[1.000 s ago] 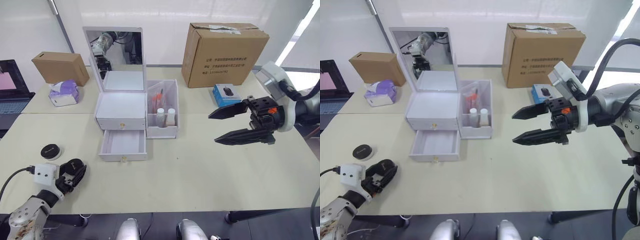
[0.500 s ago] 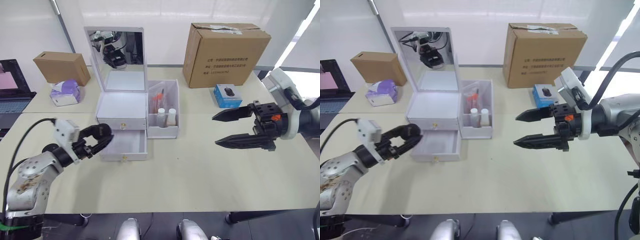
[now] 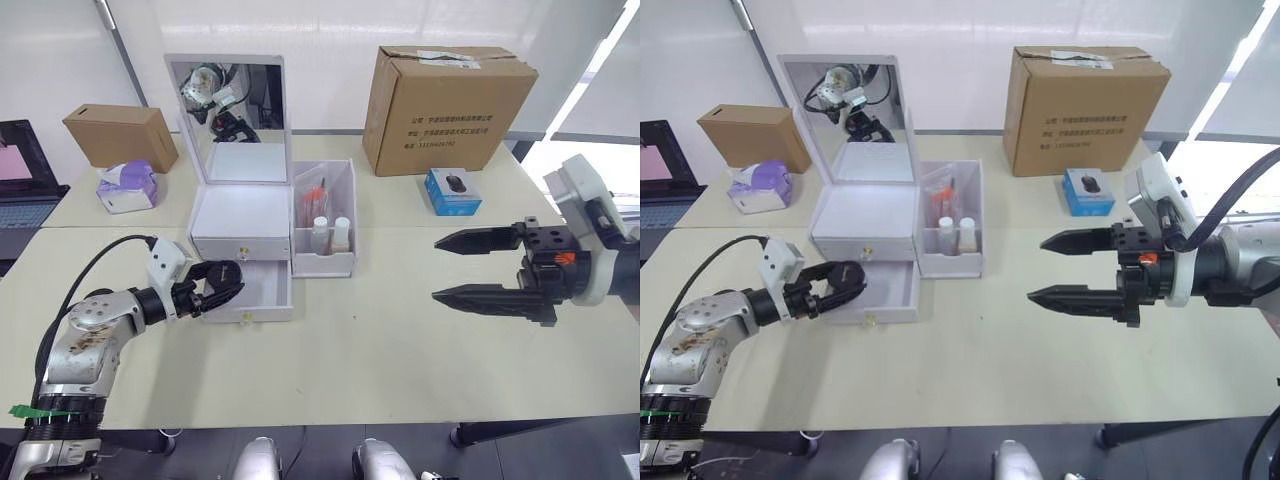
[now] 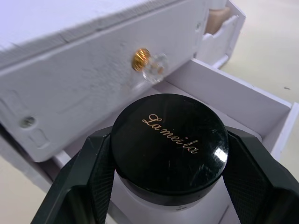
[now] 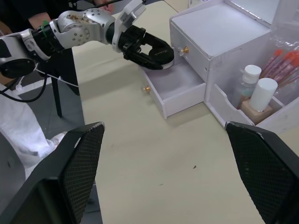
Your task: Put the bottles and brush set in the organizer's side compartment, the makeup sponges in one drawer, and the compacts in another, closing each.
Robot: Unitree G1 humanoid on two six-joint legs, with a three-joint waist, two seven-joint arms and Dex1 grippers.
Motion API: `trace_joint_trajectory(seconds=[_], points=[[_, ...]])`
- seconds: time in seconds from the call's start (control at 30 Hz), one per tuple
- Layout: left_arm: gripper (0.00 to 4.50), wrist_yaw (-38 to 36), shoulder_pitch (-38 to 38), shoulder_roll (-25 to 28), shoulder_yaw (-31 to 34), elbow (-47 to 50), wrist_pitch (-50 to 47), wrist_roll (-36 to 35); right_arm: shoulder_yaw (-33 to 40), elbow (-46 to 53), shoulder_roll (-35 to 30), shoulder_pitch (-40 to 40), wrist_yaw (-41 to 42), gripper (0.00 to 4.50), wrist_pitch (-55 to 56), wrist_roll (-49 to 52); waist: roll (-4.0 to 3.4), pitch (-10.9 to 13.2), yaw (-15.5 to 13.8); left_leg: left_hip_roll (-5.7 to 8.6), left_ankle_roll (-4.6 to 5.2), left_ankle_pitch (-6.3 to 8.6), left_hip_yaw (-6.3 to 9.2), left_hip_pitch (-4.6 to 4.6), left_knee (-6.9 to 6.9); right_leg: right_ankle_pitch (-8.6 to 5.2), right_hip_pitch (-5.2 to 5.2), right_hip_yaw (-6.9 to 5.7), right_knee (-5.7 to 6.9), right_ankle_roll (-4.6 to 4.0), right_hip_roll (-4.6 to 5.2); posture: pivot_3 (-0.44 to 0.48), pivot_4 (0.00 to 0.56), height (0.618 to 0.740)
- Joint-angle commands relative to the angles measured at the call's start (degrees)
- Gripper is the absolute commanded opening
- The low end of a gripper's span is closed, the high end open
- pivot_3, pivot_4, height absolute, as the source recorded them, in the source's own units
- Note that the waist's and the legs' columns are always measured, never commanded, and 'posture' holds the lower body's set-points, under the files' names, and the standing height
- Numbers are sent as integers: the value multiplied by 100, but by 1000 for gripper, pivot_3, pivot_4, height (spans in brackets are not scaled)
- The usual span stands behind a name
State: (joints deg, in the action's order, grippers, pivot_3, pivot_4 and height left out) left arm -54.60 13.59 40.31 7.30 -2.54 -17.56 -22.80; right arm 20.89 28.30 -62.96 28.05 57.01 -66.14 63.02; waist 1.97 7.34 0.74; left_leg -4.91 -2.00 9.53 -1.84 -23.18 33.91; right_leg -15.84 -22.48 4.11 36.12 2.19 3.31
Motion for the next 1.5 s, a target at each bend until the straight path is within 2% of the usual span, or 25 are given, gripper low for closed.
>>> trace_joint_trajectory(seconds=[0.03,0.17,0.23,0.33,0.53,0.67,0.73,0.87,1.0,1.1,1.3,1.5], points=[[2912,-82,-23,27,64,107,83,-32,161,88,-103,22,-85,4500,97,167,0,0,1,0,0,0,0,0,0,0,1,0,0,-1,1,0,150,740],[2912,29,75,4,183,14,62,-37,95,35,-142,48,-121,4500,150,166,0,0,-3,0,0,0,0,0,0,-2,1,0,0,-3,2,0,150,740],[3629,56,137,18,255,2,17,-91,87,24,-161,39,-119,4500,166,173,0,0,-1,0,0,0,0,0,0,-2,1,-1,0,-2,2,0,150,740],[4427,-23,109,95,338,111,-47,-173,27,-11,-221,-44,-84,4500,184,67,0,0,0,0,0,0,0,0,0,-2,1,-1,0,0,2,0,150,740],[4470,-124,-8,312,642,231,-152,-327,-58,-123,-289,-179,56,4500,372,-116,0,0,0,0,0,0,0,0,0,-7,1,-2,-1,4,3,0,150,740],[4470,-105,-131,535,1176,80,-53,-430,-191,-234,-255,-178,198,4500,549,-254,-1,1,1,-1,0,0,0,1,-1,-15,0,-2,0,-6,3,0,150,740],[4470,19,-76,756,1561,-558,161,-324,-275,-312,-227,-176,278,4500,663,-345,-1,1,1,-1,0,0,0,1,-1,-16,-1,-3,1,-6,2,0,150,740],[4470,295,375,1460,2015,-2596,922,90,-483,-491,-184,-139,446,4500,906,-585,-3,3,28,-2,1,0,5,6,-5,-33,-11,-5,2,-24,-1,0,150,740],[4470,768,1109,2292,1896,-4747,1560,663,-652,-612,-119,-60,579,4500,1068,-714,1,3,14,-2,0,0,3,2,-6,-35,-45,-7,3,-24,2,0,150,740],[4470,970,1480,2644,1910,-5742,1839,799,-746,-671,-86,-13,623,4500,1141,-789,1,4,-15,-1,-1,1,-11,-8,-8,-30,-59,-8,5,-31,13,0,150,740],[4470,1301,1541,3246,2129,-6828,2029,812,-645,-715,-146,-97,716,4500,1204,-821,8,2,-7,-6,-28,17,-22,-13,-15,-11,-69,-13,10,-65,17,0,150,740],[4470,1275,1625,3334,2150,-6953,2108,821,-629,-612,-114,-27,573,4500,1083,-719,13,1,-36,-9,-42,26,-27,-12,-17,-12,-69,-17,13,-68,19,0,150,740]])
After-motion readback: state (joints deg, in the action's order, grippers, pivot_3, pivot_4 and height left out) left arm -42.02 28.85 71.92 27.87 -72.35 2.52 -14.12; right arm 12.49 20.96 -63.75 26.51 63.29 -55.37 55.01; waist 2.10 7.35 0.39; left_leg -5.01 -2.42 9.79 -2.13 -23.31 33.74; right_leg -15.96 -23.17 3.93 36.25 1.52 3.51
